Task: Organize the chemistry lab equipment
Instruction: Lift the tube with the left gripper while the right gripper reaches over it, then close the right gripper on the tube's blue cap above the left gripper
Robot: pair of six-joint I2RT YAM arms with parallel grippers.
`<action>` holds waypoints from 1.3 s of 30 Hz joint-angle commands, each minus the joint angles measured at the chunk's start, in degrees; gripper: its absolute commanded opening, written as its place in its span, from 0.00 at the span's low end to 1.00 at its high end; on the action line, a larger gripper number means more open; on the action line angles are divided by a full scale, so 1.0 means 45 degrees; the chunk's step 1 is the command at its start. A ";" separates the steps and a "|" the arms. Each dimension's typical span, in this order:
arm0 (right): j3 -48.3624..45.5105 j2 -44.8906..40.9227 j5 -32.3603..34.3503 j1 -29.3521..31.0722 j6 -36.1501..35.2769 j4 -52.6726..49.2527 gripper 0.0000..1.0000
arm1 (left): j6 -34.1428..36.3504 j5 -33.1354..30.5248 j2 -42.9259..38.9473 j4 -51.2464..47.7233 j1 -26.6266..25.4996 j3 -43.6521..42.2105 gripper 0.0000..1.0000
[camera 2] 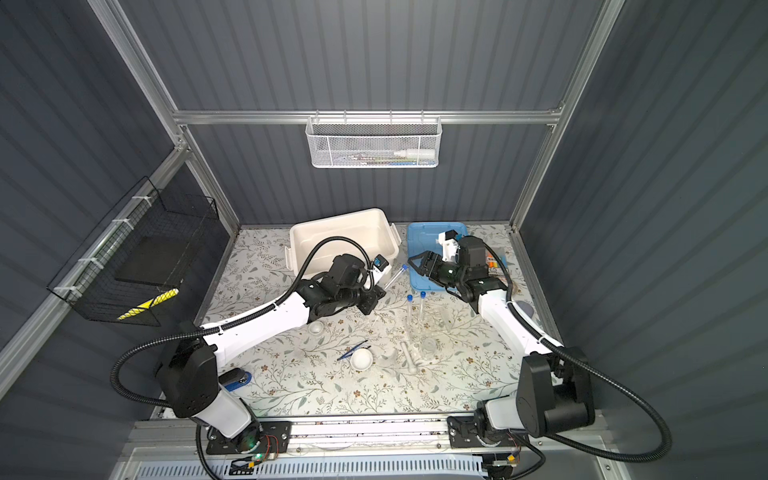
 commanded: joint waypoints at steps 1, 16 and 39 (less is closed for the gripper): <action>0.0408 0.0224 -0.0689 0.0080 0.0102 0.0200 0.65 | 0.0307 0.0387 0.0259 0.0194 -0.0119 0.0531 0.13; 0.0698 0.0833 -0.0976 0.0552 0.0225 0.0426 0.43 | 0.0235 0.0505 0.0711 0.0257 -0.0145 0.0797 0.13; 0.0510 0.0856 -0.0797 0.0640 0.0648 0.1132 0.15 | 0.0168 0.0588 0.0839 0.0177 -0.0150 0.0777 0.17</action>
